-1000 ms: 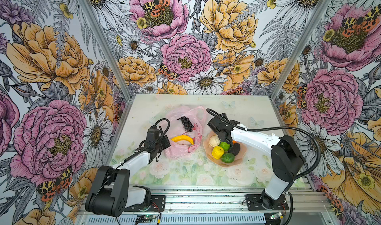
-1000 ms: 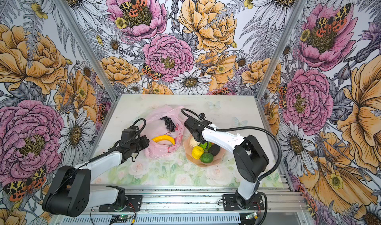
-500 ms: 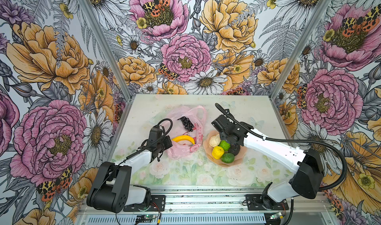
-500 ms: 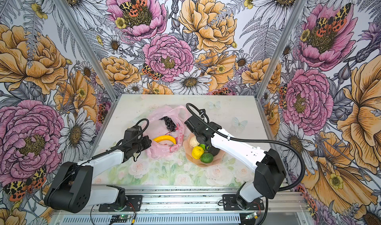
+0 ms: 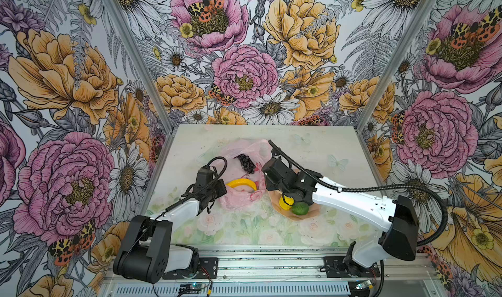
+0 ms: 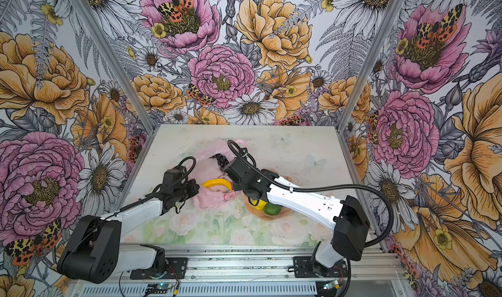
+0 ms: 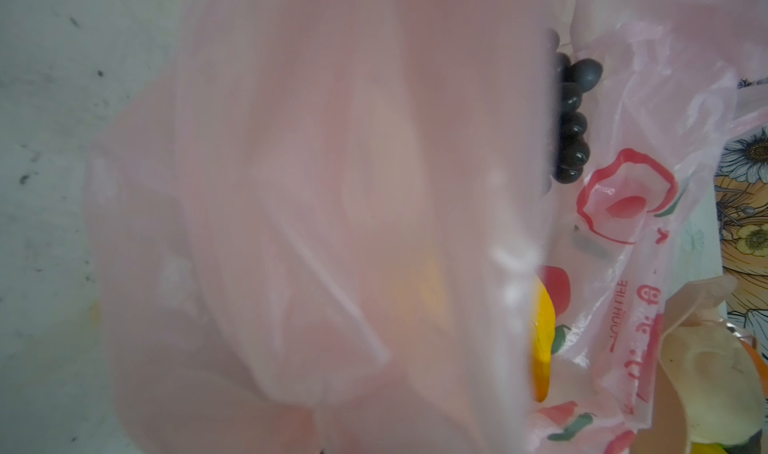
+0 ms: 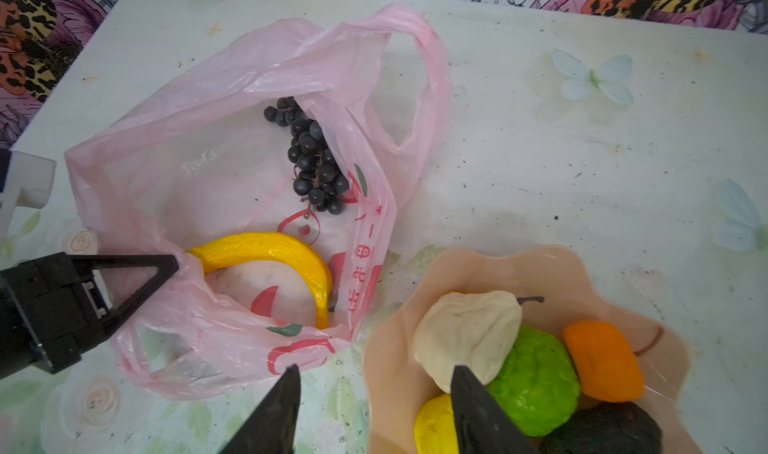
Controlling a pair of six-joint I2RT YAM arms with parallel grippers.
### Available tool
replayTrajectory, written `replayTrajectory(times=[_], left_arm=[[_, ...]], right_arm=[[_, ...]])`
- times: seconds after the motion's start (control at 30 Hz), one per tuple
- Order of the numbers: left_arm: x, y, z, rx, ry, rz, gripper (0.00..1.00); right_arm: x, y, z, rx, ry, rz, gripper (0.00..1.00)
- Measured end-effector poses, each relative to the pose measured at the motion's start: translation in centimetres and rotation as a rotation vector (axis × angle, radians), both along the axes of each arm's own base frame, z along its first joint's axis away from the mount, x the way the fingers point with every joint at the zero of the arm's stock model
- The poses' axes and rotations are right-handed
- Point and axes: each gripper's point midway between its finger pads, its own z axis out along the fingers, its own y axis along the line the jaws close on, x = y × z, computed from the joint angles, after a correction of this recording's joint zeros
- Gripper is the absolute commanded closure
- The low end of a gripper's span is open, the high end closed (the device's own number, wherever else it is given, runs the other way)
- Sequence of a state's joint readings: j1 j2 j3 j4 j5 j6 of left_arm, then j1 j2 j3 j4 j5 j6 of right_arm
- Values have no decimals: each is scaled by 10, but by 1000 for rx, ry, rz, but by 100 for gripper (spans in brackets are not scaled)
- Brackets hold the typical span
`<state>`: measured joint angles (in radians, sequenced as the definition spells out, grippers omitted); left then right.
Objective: Take the fake fruits out of the plastic bag
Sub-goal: 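Move the right gripper back over the bag above the yellow banana, then lower the right gripper into the bag and grasp the yellow banana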
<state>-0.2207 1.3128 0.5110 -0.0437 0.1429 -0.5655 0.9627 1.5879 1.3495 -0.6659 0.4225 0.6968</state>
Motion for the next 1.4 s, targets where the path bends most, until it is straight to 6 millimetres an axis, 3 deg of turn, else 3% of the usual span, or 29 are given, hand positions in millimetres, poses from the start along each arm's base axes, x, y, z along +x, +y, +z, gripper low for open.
replayTrajectory(times=[0.33, 0.6, 0.83, 1.07, 1.2, 1.3, 1.4], left_arm=[[-3, -10, 3, -1, -7, -32, 100], [-2, -7, 14, 7, -44, -16, 100], [-1, -6, 15, 15, -51, -16, 100], [-1, -6, 15, 21, -53, -21, 100], [-1, -6, 15, 21, -53, -22, 100], [-1, -6, 14, 22, -48, -22, 100], [-1, -6, 13, 23, -47, -22, 100]], right_arm=[[32, 69, -41, 65, 118, 97, 40], [63, 63, -77, 71, 221, 137, 34], [56, 69, -95, 29, 254, 222, 31], [53, 75, -131, -26, 307, 240, 36], [70, 81, -130, -16, 283, 173, 37], [87, 94, -116, 23, 237, 144, 36], [91, 100, -108, 35, 214, 157, 32]])
